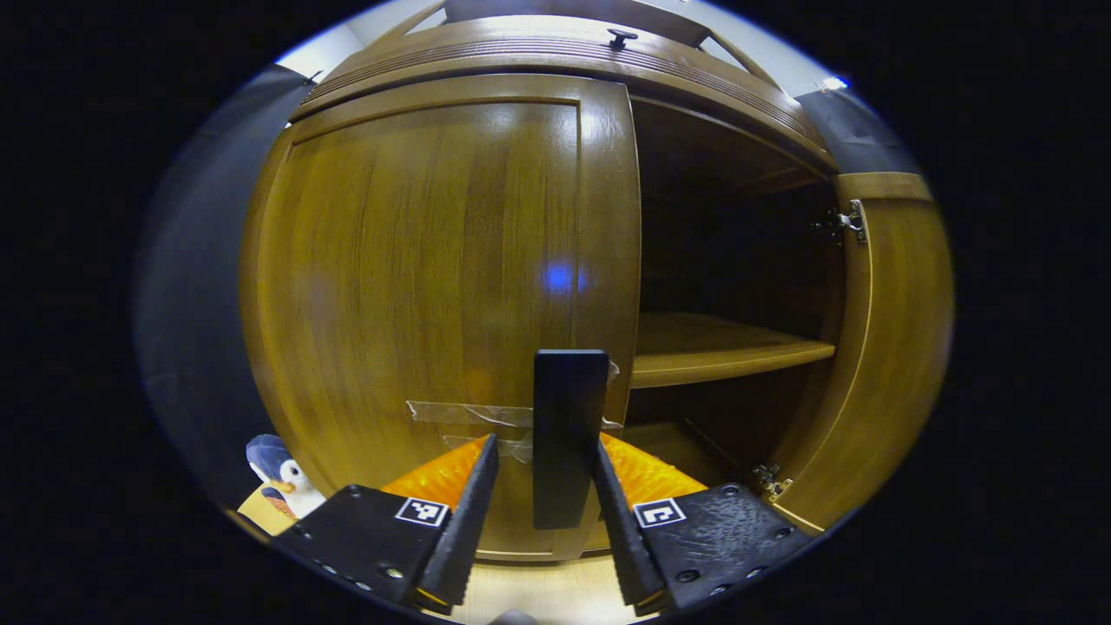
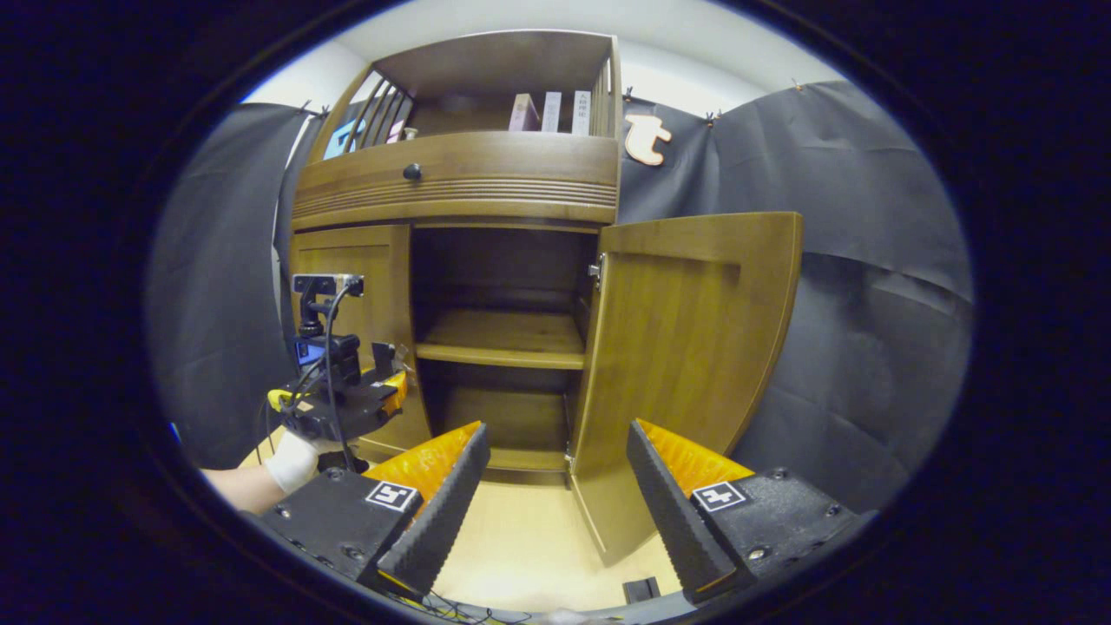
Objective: Open the right door of the double-door shoe cabinet with the right hand, and open the left door with the left hand.
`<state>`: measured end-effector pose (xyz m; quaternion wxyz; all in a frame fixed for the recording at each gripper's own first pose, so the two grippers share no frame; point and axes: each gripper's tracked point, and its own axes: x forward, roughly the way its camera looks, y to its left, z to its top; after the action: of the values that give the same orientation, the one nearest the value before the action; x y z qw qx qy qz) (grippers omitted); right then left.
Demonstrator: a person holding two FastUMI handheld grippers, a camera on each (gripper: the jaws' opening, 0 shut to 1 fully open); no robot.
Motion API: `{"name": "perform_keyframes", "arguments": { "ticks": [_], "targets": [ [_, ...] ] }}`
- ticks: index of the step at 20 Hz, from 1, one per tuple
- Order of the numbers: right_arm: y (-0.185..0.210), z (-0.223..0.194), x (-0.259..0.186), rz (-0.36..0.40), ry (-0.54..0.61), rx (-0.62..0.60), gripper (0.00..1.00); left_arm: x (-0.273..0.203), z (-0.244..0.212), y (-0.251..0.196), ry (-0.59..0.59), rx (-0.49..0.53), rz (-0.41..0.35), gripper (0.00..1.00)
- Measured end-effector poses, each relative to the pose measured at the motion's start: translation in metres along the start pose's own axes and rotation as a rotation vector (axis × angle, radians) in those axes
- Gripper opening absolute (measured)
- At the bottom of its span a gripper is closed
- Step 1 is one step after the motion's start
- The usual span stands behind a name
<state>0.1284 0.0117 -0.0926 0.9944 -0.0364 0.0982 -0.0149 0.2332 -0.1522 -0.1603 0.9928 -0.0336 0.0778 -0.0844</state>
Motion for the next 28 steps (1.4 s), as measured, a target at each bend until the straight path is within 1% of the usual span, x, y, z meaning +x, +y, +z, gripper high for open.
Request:
{"name": "perform_keyframes", "arguments": {
  "ticks": [1, 3, 4, 5, 7, 8, 9, 10, 11, 14, 18, 25, 28],
  "targets": [
    [0.0, -0.001, 0.0, 0.003, 0.004, -0.002, 1.0, -0.005, 0.002, -0.004, -0.004, -0.005, -0.015, 0.72],
    [0.001, -0.002, 0.001, 0.008, 0.007, -0.002, 1.0, 0.001, 0.003, -0.009, -0.009, 0.008, -0.009, 0.52],
    [0.001, -0.003, 0.001, 0.01, 0.008, -0.001, 1.0, -0.001, 0.001, -0.008, -0.014, 0.03, 0.001, 0.41],
    [0.001, -0.004, 0.001, 0.013, 0.009, 0.001, 1.0, 0.0, 0.0, -0.007, -0.02, 0.048, 0.004, 0.34],
    [0.002, -0.006, 0.0, 0.017, 0.011, 0.004, 1.0, 0.002, 0.001, -0.007, -0.025, 0.06, -0.008, 0.34],
    [0.002, -0.007, -0.002, 0.018, 0.013, 0.006, 1.0, 0.002, 0.0, -0.009, -0.018, 0.056, -0.017, 0.42],
    [0.002, -0.008, -0.003, 0.019, 0.016, 0.008, 1.0, 0.0, 0.001, -0.01, -0.012, 0.051, -0.024, 0.3],
    [0.002, -0.01, -0.004, 0.022, 0.019, 0.012, 1.0, 0.001, -0.001, -0.008, -0.006, 0.043, -0.025, 0.3],
    [0.002, -0.011, -0.006, 0.024, 0.022, 0.014, 1.0, -0.004, -0.001, -0.007, -0.007, 0.039, -0.029, 0.24],
    [0.004, -0.015, -0.009, 0.031, 0.03, 0.017, 1.0, -0.009, 0.0, -0.007, -0.005, 0.046, -0.02, 0.25],
    [0.004, -0.021, -0.016, 0.036, 0.037, 0.023, 1.0, -0.028, -0.004, -0.004, -0.001, 0.045, -0.018, 0.25],
    [0.008, -0.031, -0.025, 0.06, 0.055, 0.023, 1.0, -0.072, -0.009, 0.005, -0.001, 0.045, -0.004, 0.24],
    [0.014, -0.034, -0.026, 0.081, 0.061, 0.024, 1.0, -0.089, -0.011, 0.011, 0.003, 0.042, 0.004, 0.24]
  ]
}}
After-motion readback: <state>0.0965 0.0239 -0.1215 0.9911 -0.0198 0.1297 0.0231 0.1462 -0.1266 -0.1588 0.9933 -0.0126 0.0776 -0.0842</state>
